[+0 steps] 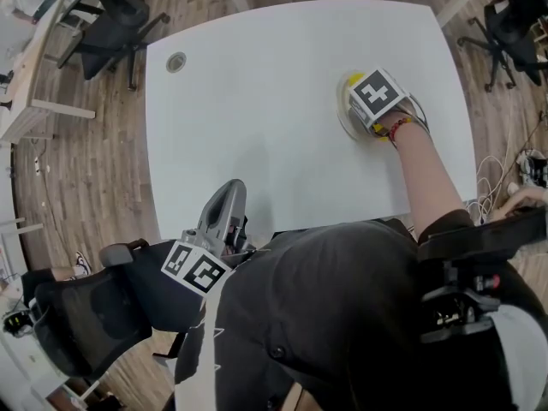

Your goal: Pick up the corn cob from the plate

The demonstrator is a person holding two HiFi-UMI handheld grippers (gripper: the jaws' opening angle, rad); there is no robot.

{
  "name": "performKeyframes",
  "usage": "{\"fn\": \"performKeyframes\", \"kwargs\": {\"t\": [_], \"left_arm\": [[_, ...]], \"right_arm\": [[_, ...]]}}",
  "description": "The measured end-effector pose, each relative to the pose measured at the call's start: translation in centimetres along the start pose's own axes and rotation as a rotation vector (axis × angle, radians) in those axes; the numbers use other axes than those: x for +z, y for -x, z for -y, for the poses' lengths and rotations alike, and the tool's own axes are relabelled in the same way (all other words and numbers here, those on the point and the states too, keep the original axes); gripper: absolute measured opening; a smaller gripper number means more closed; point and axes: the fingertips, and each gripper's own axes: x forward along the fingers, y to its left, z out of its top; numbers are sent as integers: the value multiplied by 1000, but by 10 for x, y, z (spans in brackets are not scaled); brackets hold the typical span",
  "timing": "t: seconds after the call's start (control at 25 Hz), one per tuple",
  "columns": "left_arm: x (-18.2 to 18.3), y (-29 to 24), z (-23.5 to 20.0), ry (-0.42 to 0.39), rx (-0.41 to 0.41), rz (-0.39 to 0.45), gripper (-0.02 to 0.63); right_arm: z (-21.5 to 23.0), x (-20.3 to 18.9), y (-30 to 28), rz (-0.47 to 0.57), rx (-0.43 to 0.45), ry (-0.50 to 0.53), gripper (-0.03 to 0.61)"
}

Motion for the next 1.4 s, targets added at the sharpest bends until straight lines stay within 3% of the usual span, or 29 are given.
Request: {"fn": "performKeyframes", "kwargs": {"t": [0.48,0.8,1.0,1.4], "left_arm": [[-8,10,8,-3,0,10,15],[-9,18,15,-6,10,13,15],[-7,26,20,-17,19,18,15],[5,58,11,-48,63,50,15]], "right_arm": [[1,-4,4,101,-12,-16,311],[3,-4,8,175,31,-98,295],[7,3,17,228,2,-84,291],[10,7,41,489,-13,-196,284]]}}
